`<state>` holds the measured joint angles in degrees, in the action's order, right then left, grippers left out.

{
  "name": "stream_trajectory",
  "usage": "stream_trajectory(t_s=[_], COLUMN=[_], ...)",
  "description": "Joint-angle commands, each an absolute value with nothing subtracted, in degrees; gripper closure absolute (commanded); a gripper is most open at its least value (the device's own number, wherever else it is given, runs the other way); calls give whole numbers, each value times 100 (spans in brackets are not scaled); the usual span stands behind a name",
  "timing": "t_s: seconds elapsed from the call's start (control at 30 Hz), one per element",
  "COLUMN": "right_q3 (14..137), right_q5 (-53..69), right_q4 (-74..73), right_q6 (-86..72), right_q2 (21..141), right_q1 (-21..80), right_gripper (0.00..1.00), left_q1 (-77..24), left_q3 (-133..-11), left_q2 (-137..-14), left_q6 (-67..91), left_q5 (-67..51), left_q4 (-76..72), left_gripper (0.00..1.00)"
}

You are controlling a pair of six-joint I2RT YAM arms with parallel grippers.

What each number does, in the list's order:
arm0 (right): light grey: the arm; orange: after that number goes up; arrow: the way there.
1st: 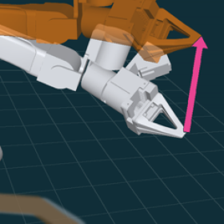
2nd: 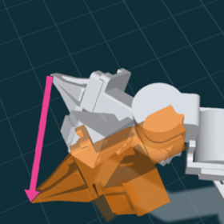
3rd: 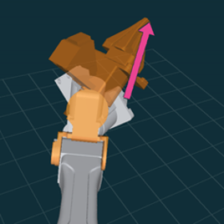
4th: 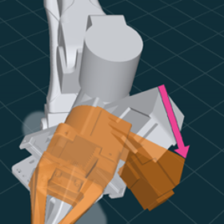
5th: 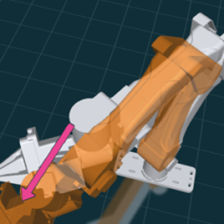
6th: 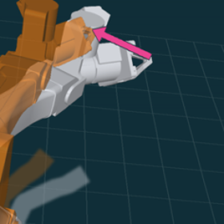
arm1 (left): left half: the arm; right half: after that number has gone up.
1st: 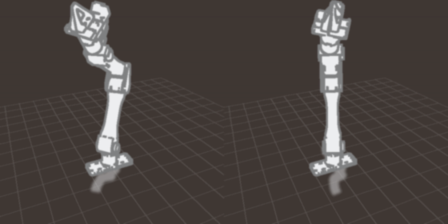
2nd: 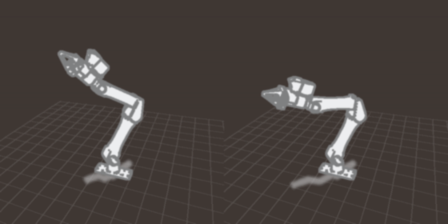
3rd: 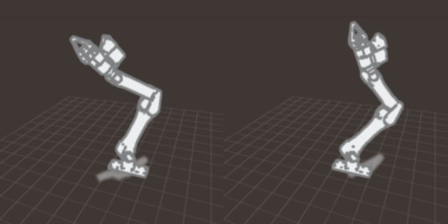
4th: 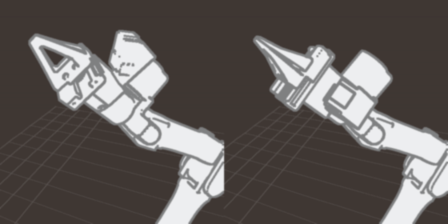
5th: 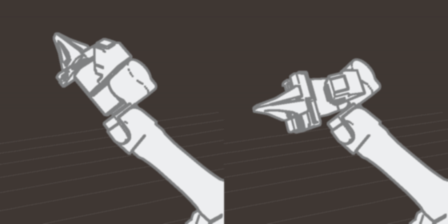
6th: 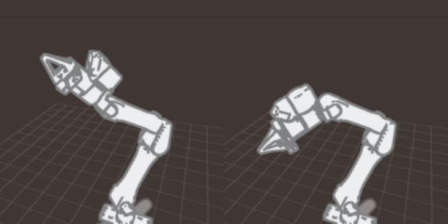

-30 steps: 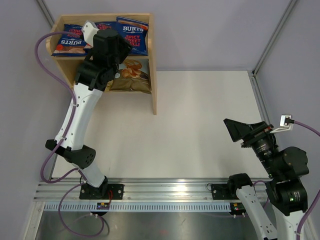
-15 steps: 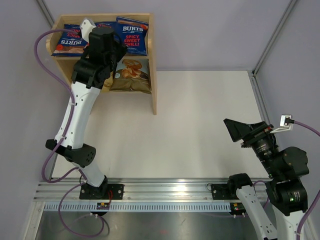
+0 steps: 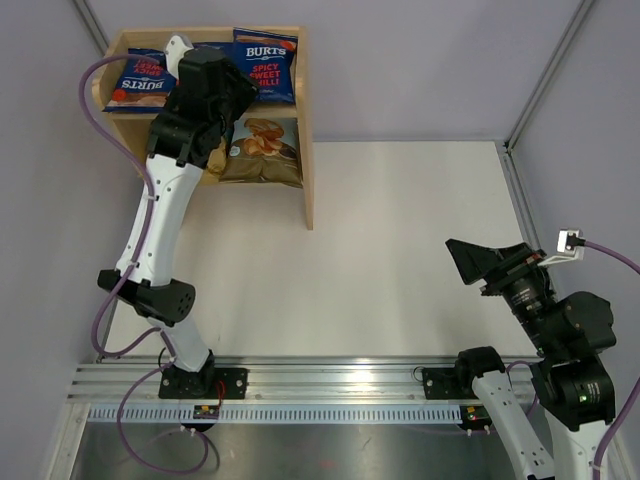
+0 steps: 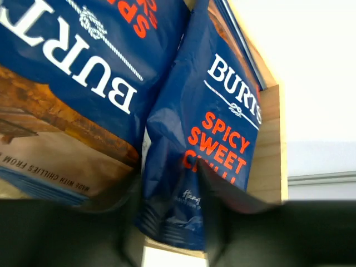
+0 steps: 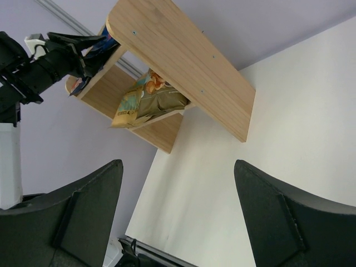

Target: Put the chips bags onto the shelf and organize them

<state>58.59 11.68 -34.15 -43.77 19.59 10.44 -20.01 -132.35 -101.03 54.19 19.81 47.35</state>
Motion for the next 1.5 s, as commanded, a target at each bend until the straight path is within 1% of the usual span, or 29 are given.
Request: stream_trajectory(t_s=[0.0,0.03,0.07,0.1,0.17,0.3,0.43,0.47,0.5,0.53,0.57,0.63,0.67,0.7,0.73,0.77,0.87,0.9,0.93,1.03,1.2,1.37,1.4,1.47], right_q3=[5976,5977,5977,5985,5959,5977,6117,6152,6187,6275,6319,6433,6451,6442,6425,6434,6504,6539,6652,6907,6944,6794,6811,6812], right_q5=[1327,1388,1432,1467,1529,1547,1634,1626,1574,1356,1188,635,485,370,204,141,62,53,53,79,132,44,35,-95], right_q4=[-3542,-3559,-3586,-3603,-3638,-3718,-3911,-4024,-4086,-4252,-4350,-4508,-4570,-4588,-4605,-4658,-4859,-4921,-5070,-5264,-5388,-5388,-5396,-5405], right_q6=[-4175,-4140,-4070,-4035,-3938,-3675,-3149,-3016,-2884,-2596,-2454,-2103,-1987,-1882,-1716,-1653,-1328,-1292,-1248,-1196,-1134,-1195,-1213,-1187], right_q2=[2161,2214,2311,2364,2478,2663,3005,3110,3155,3225,3260,3278,3261,3226,3191,3138,3059,3059,3085,3155,3234,3252,3252,3217], right_q1=[1063,1063,1063,1055,1072,1063,1063,1063,1055,1063,1063,1063,1063,1063,1063,1055,1063,1063,1063,1063,1063,1063,1072,1072], right_gripper=[11,11,11,11,11,11,10,10,10,9,3,0,0,1,0,1,0,0,0,1,1,0,0,1], left_q1=[-1995,-1995,-1995,-1978,-1951,-1828,-1661,-1652,-1652,-1652,-1652,-1652,-1661,-1661,-1661,-1661,-1661,-1661,-1661,-1661,-1661,-1661,-1661,-1661], left_q3=[-13306,-13394,-13490,-13613,-13676,-13649,-13693,-13711,-13685,-13606,-13475,-13019,-12329,-11913,-11361,-10459,-9250,-8515,-8221,-7290,-6725,-5962,-5846,-5774], left_q2=[-9624,-9572,-9554,-9528,-9396,-9132,-8930,-8886,-8747,-8676,-8553,-7992,-7754,-7134,-6823,-6516,-5312,-5039,-4540,-3913,-3156,-2427,-2156,-1996], left_q6=[5151,5072,4915,4843,4615,4255,3773,3666,3526,3211,3104,2640,2550,2444,2217,2119,1689,1566,1399,1030,896,1028,1046,1002], left_q5=[2021,2065,2161,2206,2293,2338,1900,1838,1724,1514,1468,1197,1221,1230,1274,1301,1354,1345,1319,1267,1503,1214,1135,1168], left_q4=[4702,4772,4842,4904,4974,4966,4869,4878,4817,4851,4912,4843,4843,4677,4563,4448,4280,4254,4271,4446,5193,5291,5256,5325], left_gripper=[51,45,36,32,25,20,15,12,1,1,1,1,1,1,1,1,1,1,1,1,1,1,1,1])
